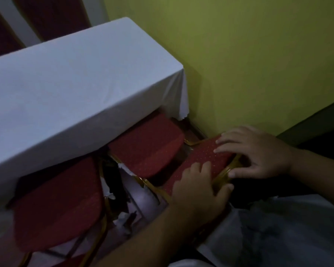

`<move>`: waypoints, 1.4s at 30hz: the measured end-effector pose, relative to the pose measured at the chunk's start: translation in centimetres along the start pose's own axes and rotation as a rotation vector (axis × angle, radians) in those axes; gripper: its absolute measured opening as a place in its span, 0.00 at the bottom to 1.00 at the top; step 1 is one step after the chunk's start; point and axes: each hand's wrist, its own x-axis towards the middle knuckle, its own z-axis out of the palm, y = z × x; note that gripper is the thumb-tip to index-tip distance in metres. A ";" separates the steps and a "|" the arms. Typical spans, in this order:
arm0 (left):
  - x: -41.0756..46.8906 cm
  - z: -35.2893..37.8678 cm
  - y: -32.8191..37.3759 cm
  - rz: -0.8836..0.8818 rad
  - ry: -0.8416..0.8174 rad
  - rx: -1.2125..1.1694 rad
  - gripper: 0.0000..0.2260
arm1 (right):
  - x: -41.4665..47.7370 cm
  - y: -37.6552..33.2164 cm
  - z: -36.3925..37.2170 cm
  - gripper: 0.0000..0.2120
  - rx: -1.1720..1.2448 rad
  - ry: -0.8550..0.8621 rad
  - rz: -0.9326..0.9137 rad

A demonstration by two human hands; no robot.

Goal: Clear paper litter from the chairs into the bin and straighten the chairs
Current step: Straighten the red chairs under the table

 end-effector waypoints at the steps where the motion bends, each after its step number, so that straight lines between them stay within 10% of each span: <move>1: 0.0 0.8 0.3 0.013 -0.062 -0.007 0.28 | -0.7 0.7 0.4 0.33 0.000 -0.031 -0.004; 8: 0.9 2.6 0.7 0.036 -0.122 0.062 0.14 | -2.2 4.1 3.6 0.29 0.055 -0.033 -0.028; 17: 1.9 3.0 0.5 0.007 -0.247 0.079 0.20 | -0.8 7.0 5.1 0.31 0.009 0.033 -0.154; 42: -0.7 -4.1 -8.8 -0.308 0.016 0.265 0.19 | 11.7 -2.3 7.3 0.30 -0.025 0.302 -0.221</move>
